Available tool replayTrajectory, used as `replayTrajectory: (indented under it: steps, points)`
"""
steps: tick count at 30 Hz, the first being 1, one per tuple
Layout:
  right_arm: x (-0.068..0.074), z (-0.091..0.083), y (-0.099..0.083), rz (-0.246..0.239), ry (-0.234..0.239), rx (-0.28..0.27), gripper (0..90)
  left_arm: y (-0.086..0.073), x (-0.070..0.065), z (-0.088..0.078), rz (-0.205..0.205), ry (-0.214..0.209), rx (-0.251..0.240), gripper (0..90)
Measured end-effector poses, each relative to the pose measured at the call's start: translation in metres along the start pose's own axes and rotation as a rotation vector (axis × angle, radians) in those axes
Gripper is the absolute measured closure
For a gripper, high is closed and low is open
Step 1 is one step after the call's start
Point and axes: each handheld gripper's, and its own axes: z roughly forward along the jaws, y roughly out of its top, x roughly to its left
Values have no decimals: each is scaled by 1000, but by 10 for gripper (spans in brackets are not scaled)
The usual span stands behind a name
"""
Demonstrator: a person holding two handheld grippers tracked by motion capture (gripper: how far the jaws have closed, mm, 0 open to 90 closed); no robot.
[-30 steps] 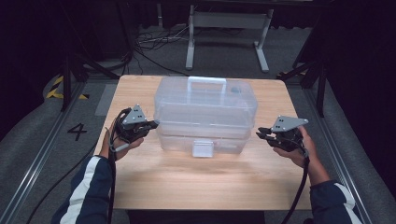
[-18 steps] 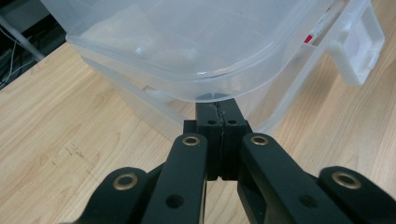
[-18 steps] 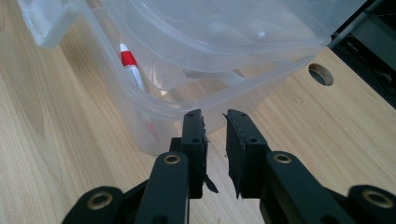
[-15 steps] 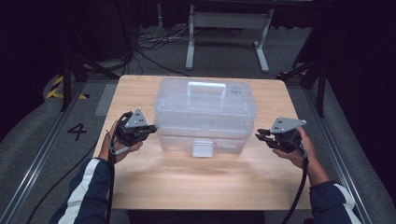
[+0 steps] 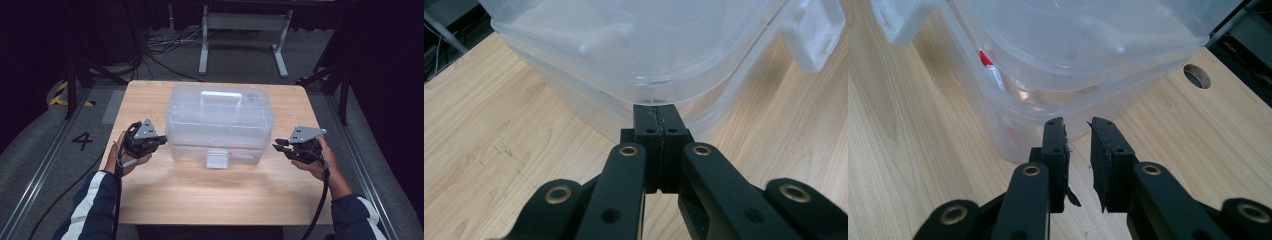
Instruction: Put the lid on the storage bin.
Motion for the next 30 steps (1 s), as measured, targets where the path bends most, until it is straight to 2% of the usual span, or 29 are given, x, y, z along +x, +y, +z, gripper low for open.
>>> replayTrajectory:
  steps: [19,30]
  points:
    - [1,4,-1,-7,5,9,768,-8,-1,1,2,7,33,900]
    - [2,5,-1,-8,6,20,758,-10,-1,1,3,3,28,900]
